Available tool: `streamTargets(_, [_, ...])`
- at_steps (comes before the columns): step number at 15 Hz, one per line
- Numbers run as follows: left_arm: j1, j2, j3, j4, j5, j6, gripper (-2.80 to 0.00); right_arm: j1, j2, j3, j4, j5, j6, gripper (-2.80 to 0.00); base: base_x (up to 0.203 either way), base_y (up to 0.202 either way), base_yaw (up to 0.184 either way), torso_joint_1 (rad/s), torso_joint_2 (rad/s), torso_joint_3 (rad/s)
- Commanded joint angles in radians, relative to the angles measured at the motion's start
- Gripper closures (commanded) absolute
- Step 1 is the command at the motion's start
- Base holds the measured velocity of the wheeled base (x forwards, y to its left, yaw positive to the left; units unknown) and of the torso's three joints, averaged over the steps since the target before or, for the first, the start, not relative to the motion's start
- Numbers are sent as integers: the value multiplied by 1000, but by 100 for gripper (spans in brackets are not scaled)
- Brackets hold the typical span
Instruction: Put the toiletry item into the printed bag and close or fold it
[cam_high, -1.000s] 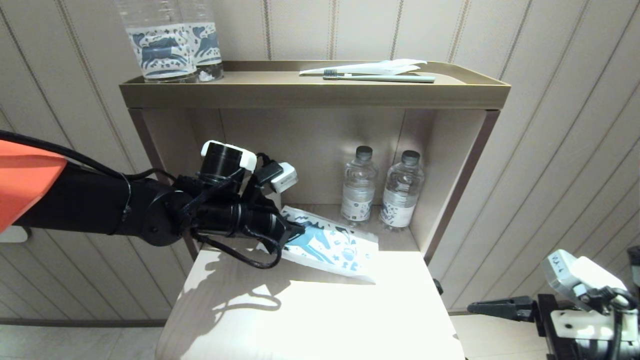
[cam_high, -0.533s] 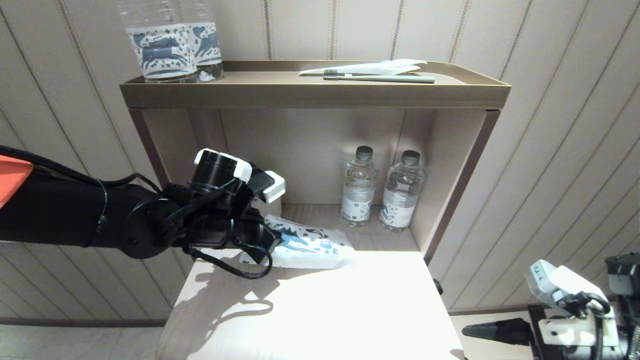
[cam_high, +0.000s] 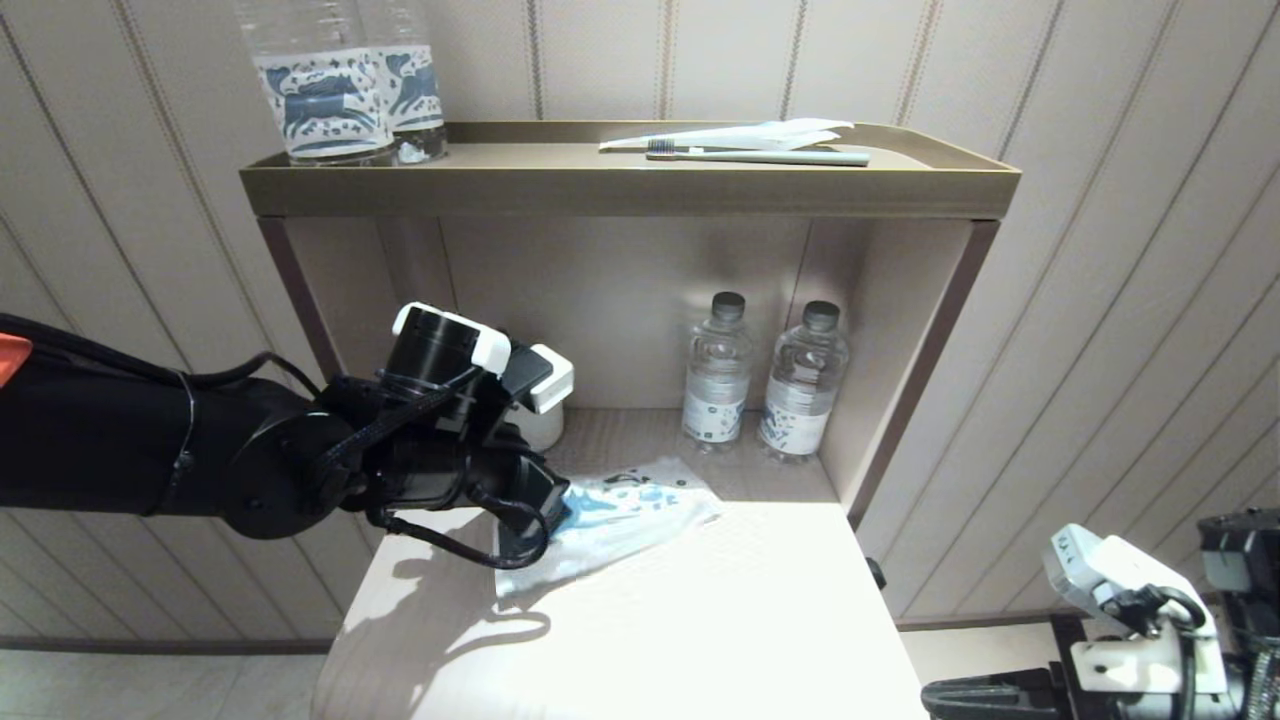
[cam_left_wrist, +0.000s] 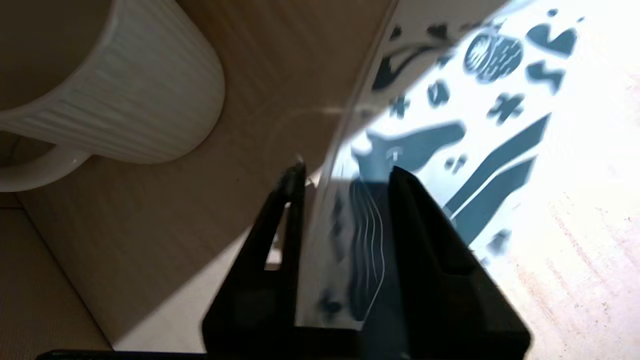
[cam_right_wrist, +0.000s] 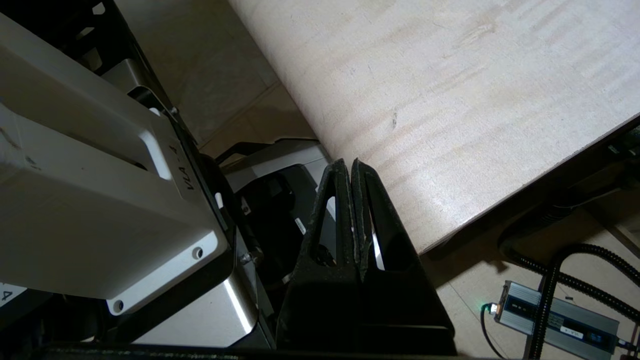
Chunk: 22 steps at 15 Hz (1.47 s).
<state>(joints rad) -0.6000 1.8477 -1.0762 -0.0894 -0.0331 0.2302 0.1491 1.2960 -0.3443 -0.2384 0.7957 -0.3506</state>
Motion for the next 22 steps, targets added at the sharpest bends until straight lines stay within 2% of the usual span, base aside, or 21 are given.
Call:
streamTargets(1, [-3,2,0,-3,13,1,-280,0,6,1,-2,5,-5,0,0,0,0,0,0,0])
streamTargets(5, [-3,-87,54,-3,49,-4,-280,-2,6,2,-4,5,-7,0,0,0,0,0,0,0])
streamTargets(8, [-4,-272,165,3,71,-6,-280,-5,16,2,-10,5,-5,0,0,0,0,0,0,0])
streamTargets(9, [-9,-347,219,6,92,-6,0,-6,17,1,-10,5,-5,0,0,0,0,0,0,0])
streamTargets(12, [-27,-575,354,28,173,-5,0,-5,22,5,-12,6,-8,0,0,0,0,0,0,0])
streamTargets(14, [-35,-709,358,145,242,-17,0,-8,34,2,-15,5,-7,0,0,0,0,0,0,0])
streamTargets(15, [-37,-768,344,239,282,-48,0,-9,40,2,-23,3,-5,0,0,0,0,0,0,0])
streamTargets(16, [-39,-828,332,326,346,-98,0,-8,42,3,-30,2,-2,0,0,0,0,0,0,0])
streamTargets(18, [-41,-945,338,441,563,-194,0,-22,39,-1,-32,-2,-3,0,0,0,0,0,0,0])
streamTargets(19, [-34,-1018,354,477,674,-229,0,-57,31,-6,-33,-3,0,0,0,0,0,0,0,0])
streamTargets(20, [-5,-1093,373,509,754,-249,0,-90,10,-9,-33,-7,6,0,0,0,0,0,0,0])
streamTargets(22, [134,-1263,405,591,823,-268,0,-185,-110,5,-29,-40,45,0,0,0,0,0,0,0])
